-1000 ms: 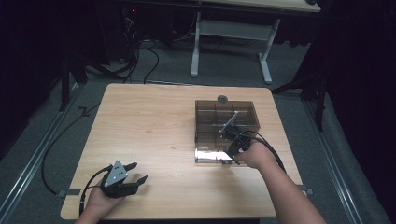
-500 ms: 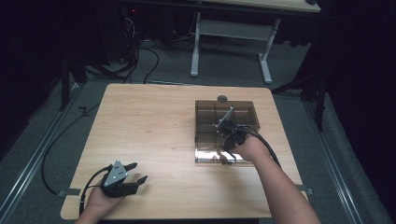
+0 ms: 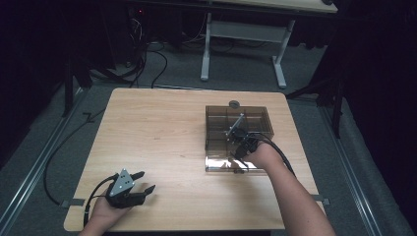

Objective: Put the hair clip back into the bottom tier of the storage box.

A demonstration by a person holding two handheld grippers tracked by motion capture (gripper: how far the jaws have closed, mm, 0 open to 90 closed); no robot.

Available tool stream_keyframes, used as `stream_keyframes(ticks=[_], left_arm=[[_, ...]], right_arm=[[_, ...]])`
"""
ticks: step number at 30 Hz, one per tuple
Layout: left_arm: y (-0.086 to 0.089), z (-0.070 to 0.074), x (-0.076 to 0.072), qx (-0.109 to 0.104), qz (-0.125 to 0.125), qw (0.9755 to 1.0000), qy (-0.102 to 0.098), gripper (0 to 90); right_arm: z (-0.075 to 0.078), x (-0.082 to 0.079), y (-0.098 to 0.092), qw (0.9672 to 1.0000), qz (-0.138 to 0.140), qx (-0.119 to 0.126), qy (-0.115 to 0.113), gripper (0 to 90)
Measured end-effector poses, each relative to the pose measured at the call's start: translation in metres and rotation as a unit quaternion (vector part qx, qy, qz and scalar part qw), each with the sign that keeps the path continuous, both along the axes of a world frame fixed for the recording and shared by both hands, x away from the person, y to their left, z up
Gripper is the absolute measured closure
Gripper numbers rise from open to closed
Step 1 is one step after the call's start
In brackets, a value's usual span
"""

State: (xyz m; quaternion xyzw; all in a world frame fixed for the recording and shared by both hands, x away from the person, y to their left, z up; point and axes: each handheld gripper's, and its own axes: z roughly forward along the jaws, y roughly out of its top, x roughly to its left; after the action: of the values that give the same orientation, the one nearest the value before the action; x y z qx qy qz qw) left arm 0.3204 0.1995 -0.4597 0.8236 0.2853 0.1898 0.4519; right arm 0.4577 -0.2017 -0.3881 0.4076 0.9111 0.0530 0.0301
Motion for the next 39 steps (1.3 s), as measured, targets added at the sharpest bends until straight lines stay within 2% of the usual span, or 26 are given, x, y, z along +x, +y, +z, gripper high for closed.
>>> stream_keyframes(ticks=[19, 26, 28, 32, 39], left_arm=[[0.0, 0.0, 0.0, -0.001, 0.0, 1.0, 0.0, 36.1], [0.0, 0.0, 0.0, 0.002, 0.0, 1.0, 0.001, 36.1], [0.0, 0.0, 0.0, 0.0, 0.0, 1.0, 0.0, 36.0], [0.0, 0.0, 0.0, 0.0, 0.0, 1.0, 0.0, 36.1], [0.0, 0.0, 0.0, 0.0, 0.0, 1.0, 0.001, 36.1]], right_arm=[[-0.008, -0.001, 0.006, 0.9998, 0.015, -0.006, 0.007, 82.2], [-0.009, -0.002, 0.005, 0.9998, 0.009, -0.013, 0.01, 82.2], [-0.014, -0.002, 0.002, 0.9999, 0.007, -0.003, 0.013, 82.1], [-0.02, -0.002, 0.0, 0.9999, 0.002, -0.002, 0.014, 81.5], [-0.011, -0.002, 0.001, 0.9996, -0.015, 0.02, 0.009, 76.6]])
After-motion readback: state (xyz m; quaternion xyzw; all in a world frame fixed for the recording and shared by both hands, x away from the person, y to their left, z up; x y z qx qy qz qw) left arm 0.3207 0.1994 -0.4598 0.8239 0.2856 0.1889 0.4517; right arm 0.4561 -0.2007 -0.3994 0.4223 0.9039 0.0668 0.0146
